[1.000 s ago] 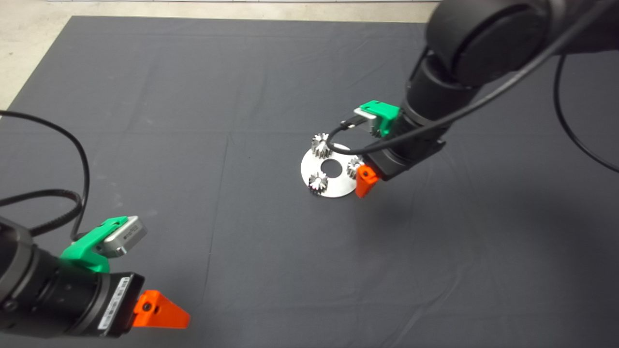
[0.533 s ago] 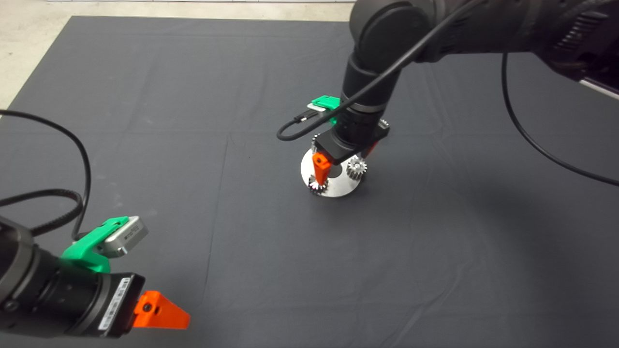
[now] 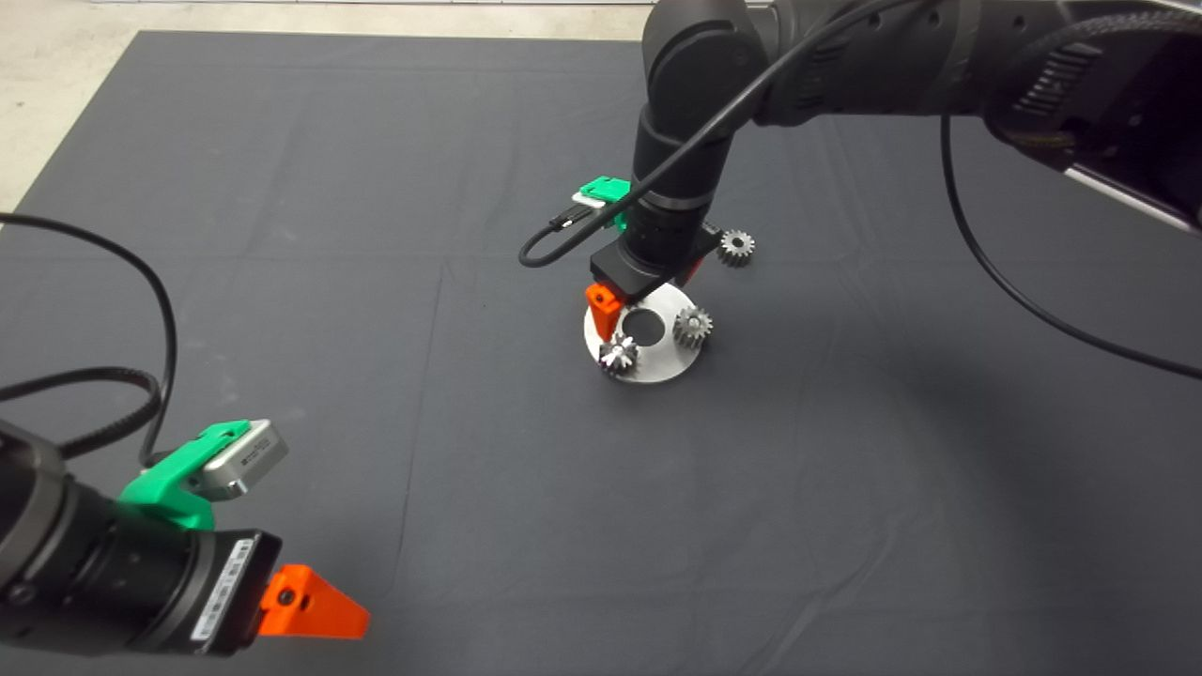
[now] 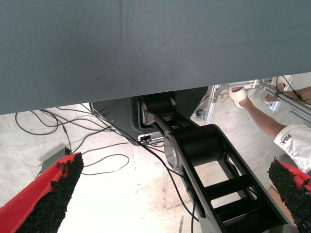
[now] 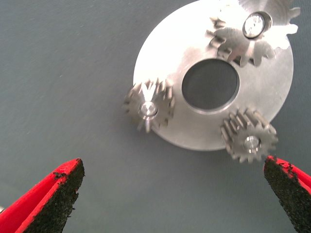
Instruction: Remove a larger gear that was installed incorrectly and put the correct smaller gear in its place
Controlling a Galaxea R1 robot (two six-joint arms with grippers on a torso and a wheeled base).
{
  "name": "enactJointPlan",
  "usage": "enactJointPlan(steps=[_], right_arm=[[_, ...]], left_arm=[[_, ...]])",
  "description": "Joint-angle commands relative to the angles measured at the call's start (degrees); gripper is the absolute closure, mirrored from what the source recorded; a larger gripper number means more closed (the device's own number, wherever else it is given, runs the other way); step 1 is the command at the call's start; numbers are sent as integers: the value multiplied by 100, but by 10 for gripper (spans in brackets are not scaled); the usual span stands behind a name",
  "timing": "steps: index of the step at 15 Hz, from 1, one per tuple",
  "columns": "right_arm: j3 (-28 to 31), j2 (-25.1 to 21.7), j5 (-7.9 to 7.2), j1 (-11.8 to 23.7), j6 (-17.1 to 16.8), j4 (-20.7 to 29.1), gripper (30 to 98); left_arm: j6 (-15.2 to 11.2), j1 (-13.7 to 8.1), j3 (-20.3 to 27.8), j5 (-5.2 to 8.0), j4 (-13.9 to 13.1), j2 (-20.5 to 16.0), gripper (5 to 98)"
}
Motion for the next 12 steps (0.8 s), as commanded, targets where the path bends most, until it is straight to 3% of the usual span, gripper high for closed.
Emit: enactJointPlan(steps=[1,12], right_arm=[[-270,65,-690,-233,-122,-832,308],[-847,145,-664,-417,-245,-1284,308]], left_arm=[[14,-9,60,10,18,0,53],[14,-9,60,10,10,-4,53]])
